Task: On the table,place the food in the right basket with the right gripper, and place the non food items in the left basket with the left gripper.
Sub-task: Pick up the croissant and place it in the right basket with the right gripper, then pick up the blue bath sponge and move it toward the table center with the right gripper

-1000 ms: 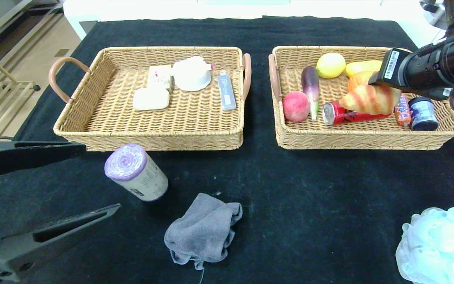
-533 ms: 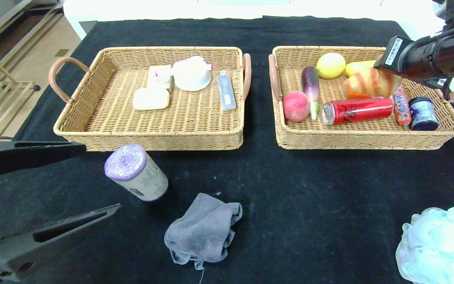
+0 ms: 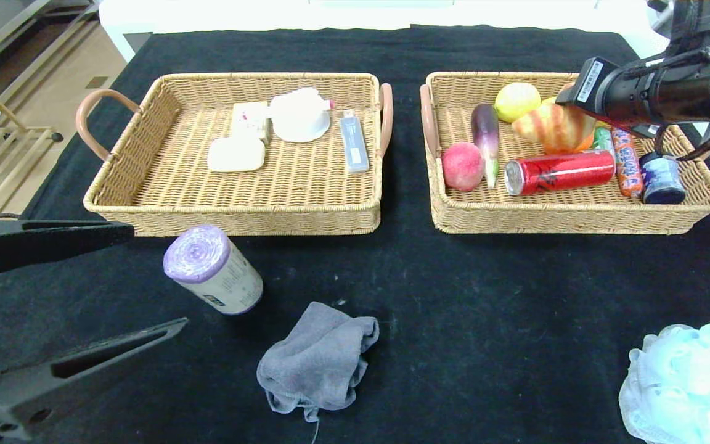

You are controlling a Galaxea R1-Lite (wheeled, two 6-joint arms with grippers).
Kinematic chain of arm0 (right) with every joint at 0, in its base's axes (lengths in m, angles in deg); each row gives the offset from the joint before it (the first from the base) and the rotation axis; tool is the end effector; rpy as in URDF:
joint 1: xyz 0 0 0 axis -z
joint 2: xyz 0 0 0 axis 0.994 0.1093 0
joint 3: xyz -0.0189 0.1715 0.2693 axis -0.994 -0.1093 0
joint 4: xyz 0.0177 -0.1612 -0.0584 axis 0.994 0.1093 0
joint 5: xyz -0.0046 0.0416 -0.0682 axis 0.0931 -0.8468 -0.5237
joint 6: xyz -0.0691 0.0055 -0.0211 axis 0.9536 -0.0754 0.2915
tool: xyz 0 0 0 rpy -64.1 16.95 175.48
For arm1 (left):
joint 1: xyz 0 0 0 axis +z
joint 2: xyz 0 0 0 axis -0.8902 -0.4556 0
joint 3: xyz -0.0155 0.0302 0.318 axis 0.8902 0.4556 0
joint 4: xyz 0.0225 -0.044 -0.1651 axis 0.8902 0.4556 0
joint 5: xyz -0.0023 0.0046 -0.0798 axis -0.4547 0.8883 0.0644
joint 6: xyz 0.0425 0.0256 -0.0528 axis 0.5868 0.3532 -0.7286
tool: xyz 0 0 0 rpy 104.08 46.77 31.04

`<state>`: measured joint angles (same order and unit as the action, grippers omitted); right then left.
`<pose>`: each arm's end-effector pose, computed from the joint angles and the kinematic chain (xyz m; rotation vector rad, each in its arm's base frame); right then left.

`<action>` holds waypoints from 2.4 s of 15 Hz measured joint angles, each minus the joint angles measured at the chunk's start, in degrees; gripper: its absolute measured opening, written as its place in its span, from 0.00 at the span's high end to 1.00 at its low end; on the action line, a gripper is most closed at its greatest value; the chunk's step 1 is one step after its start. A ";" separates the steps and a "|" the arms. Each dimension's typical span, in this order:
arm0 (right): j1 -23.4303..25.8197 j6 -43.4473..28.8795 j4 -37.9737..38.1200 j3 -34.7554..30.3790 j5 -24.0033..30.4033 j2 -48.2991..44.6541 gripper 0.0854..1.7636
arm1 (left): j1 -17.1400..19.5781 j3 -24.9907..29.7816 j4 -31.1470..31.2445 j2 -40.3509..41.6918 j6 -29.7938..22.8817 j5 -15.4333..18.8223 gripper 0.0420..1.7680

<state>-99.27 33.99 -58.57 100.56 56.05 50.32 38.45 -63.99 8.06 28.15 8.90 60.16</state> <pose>0.3827 0.0882 0.3588 0.3797 0.2177 -0.0197 0.1098 -0.0733 0.2950 0.3036 0.0588 -0.7433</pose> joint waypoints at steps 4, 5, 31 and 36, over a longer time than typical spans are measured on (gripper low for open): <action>-0.30 0.45 -2.04 0.02 1.07 0.49 0.55 | 0.00 -0.06 0.00 0.09 0.00 -0.02 0.03; -0.33 0.65 -2.05 0.02 1.08 0.51 0.55 | 0.00 -0.06 -0.02 0.09 -0.02 -0.02 0.03; -0.44 2.38 -1.13 -0.26 1.19 0.18 0.06 | 0.00 -0.02 0.02 0.28 0.00 0.06 0.03; -0.49 2.84 1.16 -0.48 1.19 -0.52 0.05 | 0.00 -0.09 0.00 0.37 0.00 0.04 0.03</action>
<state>-99.76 36.83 -57.42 100.08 57.24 49.79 38.45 -64.07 8.06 28.51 8.90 60.19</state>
